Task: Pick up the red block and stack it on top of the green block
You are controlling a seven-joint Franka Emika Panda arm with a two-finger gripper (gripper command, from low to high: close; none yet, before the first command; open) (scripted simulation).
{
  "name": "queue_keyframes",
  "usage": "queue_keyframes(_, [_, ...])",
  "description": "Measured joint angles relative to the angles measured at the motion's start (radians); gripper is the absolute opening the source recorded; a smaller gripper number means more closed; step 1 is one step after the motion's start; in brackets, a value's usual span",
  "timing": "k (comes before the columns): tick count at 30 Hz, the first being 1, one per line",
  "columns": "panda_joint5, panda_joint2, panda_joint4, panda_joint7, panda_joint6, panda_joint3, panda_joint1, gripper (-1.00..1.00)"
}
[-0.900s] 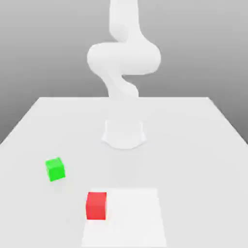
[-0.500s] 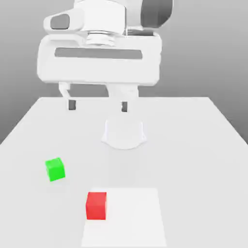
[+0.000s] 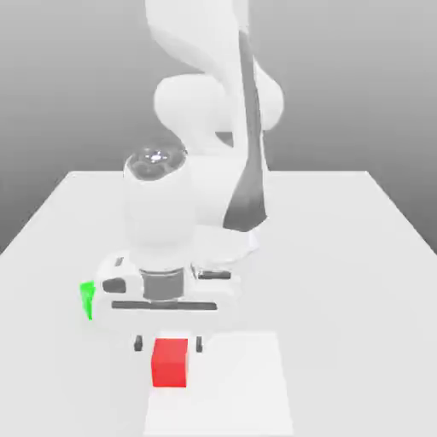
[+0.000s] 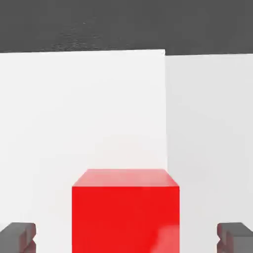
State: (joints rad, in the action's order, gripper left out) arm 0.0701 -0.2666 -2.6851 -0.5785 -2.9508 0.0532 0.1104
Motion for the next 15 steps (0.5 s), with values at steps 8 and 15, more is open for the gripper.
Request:
queue_keyframes(8, [-0.008, 0.022, -0.004, -0.006, 0.019, 0.002, 0.000, -1.00])
queue_keyframes(15, [-0.093, 0.246, -0.057, 0.020, 0.188, 0.048, 0.056, -1.00])
